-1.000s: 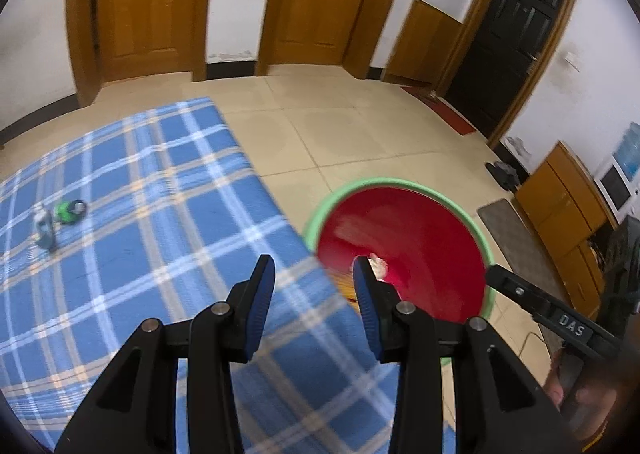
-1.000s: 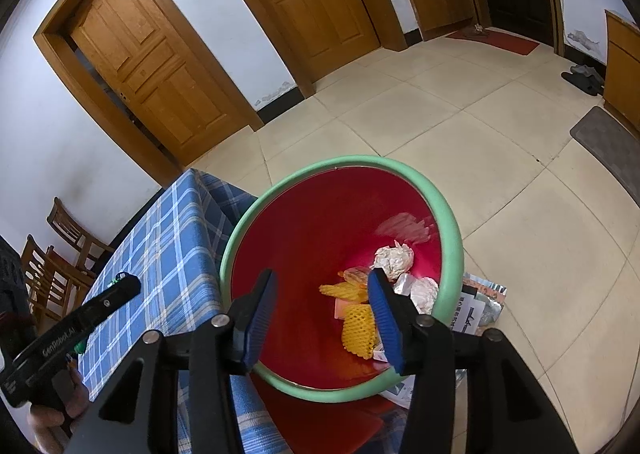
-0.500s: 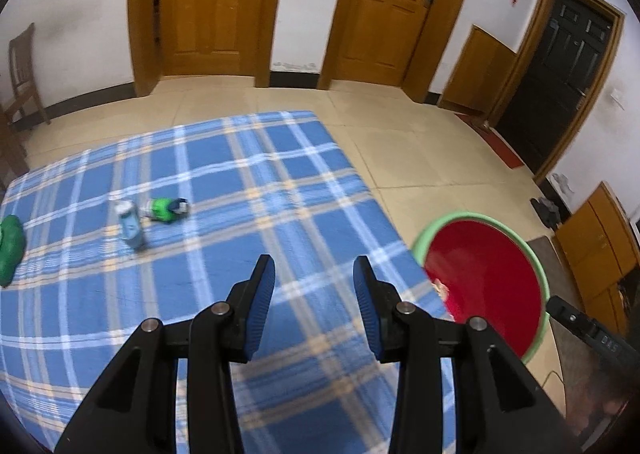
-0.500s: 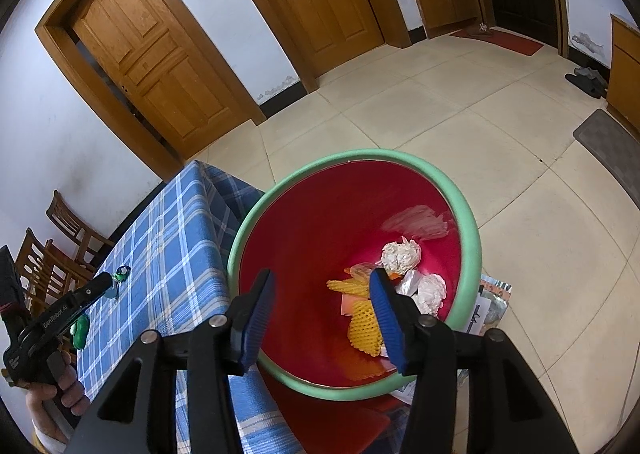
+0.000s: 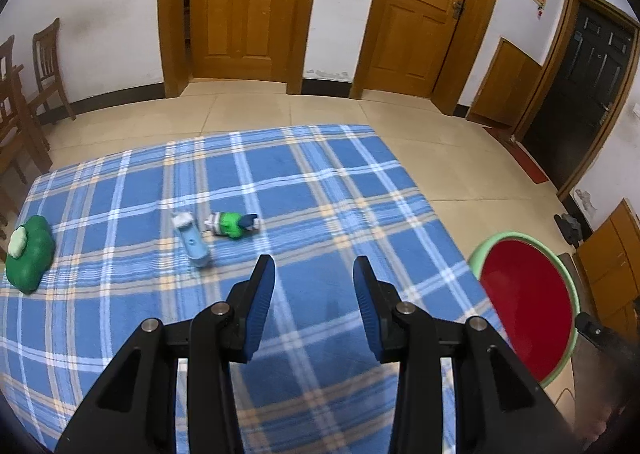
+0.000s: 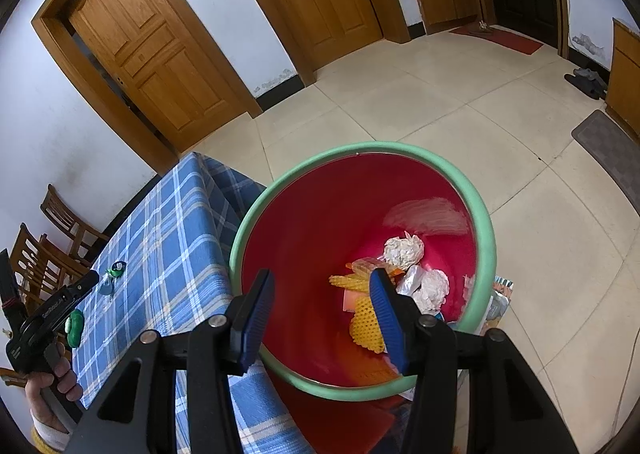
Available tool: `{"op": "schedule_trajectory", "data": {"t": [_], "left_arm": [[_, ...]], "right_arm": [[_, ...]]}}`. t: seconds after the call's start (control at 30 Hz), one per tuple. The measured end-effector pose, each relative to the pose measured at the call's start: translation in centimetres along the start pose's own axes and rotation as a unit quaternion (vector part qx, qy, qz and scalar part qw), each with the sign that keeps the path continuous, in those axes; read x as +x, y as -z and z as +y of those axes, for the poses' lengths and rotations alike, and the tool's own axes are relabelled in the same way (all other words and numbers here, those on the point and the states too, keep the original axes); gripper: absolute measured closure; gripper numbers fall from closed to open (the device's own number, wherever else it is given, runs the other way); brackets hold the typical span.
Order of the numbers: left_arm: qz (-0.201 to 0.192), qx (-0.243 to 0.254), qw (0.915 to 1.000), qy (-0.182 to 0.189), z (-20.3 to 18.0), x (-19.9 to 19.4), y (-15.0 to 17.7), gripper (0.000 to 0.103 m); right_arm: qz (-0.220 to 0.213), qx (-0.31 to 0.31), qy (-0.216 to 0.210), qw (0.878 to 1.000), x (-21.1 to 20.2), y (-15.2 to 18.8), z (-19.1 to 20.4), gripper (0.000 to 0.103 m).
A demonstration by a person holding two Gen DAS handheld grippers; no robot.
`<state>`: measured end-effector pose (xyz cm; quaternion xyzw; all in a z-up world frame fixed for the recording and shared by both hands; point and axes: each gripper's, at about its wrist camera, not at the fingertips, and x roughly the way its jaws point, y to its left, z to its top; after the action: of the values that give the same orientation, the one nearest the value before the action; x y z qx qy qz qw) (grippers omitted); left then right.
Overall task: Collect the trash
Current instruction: 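Move left tool back over the table and grasp the light-blue toy slide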
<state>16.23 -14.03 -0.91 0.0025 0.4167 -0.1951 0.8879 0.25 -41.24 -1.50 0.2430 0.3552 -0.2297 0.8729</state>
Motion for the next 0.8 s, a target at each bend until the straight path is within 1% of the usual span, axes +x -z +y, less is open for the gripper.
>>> {"op": "schedule_trajectory", "data": {"t": [0.43,0.63,0.8], "left_arm": [[0.005,-0.024,0.9991,-0.034,4.8,2.2,-0.5,0.062],[0.010,-0.035,0.9985,-0.041,6.6,3.4,-0.4,0.062],[0.016,-0.037,0.9983,-0.042,7.2,4.3,-0.2,0.062]], "right_arm": [[0.011,-0.020,0.005,1.000,1.3,-0.4,2.7,0.050],[0.016,-0.037,0.001,0.999,2.2,-0.7,4.6,0.050],[0.020,-0.053,-0.007,0.998,3.0,-0.9,6.5,0.050]]}}
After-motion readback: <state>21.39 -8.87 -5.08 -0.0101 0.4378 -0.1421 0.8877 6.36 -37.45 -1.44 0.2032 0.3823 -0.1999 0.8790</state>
